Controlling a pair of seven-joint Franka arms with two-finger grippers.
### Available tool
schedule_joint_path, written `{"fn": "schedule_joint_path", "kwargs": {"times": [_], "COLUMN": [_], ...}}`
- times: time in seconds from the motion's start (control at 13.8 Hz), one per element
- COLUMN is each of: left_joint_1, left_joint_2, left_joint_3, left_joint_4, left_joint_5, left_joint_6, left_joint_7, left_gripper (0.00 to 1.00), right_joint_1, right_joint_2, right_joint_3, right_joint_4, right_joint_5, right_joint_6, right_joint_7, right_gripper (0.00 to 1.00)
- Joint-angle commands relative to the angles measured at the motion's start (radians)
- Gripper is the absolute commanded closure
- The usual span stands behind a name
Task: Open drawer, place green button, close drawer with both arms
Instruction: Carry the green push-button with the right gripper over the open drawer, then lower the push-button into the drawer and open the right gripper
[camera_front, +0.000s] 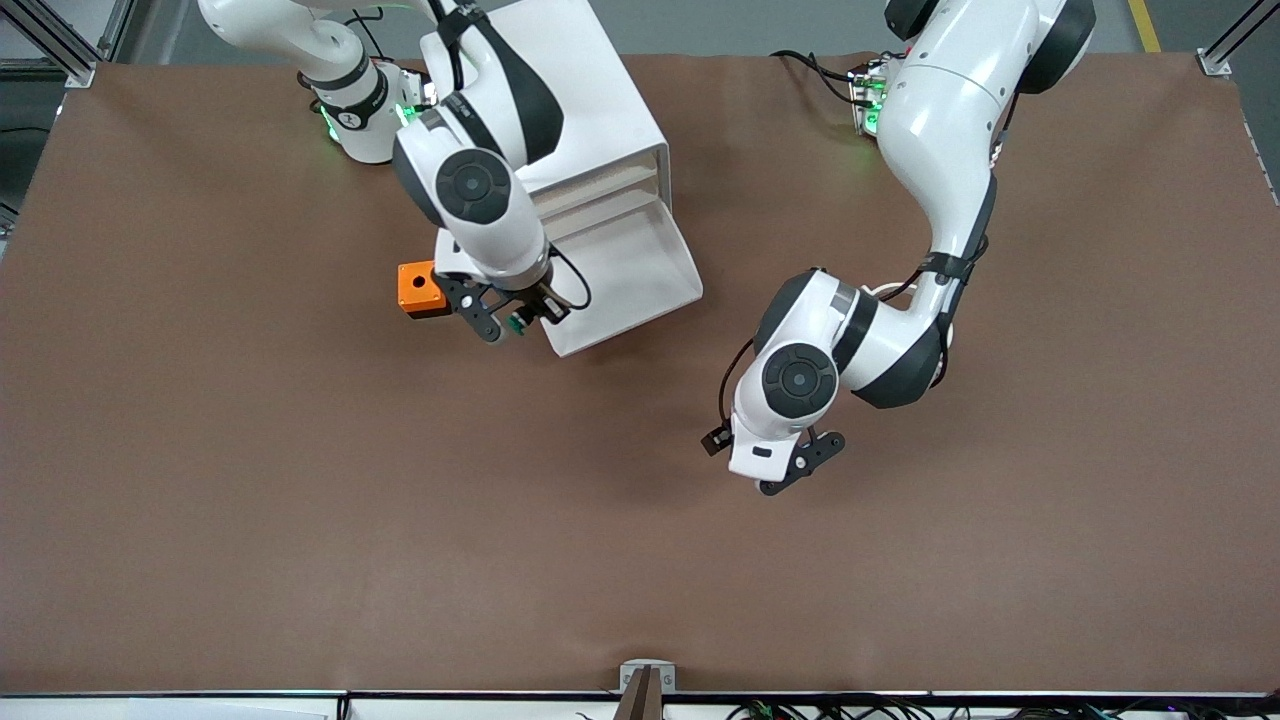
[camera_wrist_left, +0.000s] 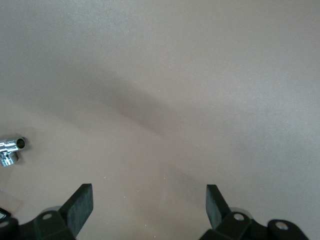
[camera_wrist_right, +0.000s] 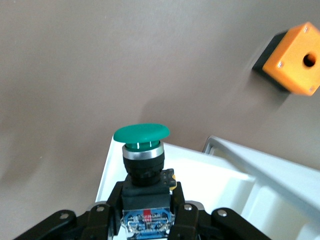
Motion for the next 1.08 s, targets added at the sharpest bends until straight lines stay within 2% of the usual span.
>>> {"fn": "schedule_joint_path", "kwargs": {"times": [0.0, 0.36, 1.01], "left_joint_1": [-0.001, -0.001, -0.001], "left_joint_2": [-0.015, -0.015, -0.013], "left_joint_3": [0.000, 0.000, 0.000], "left_joint_4": [-0.013, -0.013, -0.014], "left_joint_5": [0.026, 0.026, 0.026], "left_joint_6": [-0.005, -0.005, -0.004], "left_joint_7": [-0.007, -0.007, -0.006], "left_gripper": [0.01, 0.01, 0.01], "right_joint_1": [0.061, 0.133, 0.233], "right_joint_2": [-0.027, -0.009, 0.083], "right_joint_3": [-0.008, -0.008, -0.009], "right_joint_4": [-0.079, -0.093, -0.082], "right_joint_5": [0.016, 0.016, 0.014], "right_joint_6": [0.111, 0.173, 0.279], "right_joint_7": [0.117, 0.255, 0.438], "right_gripper": [1.00, 1.00, 1.00]}}
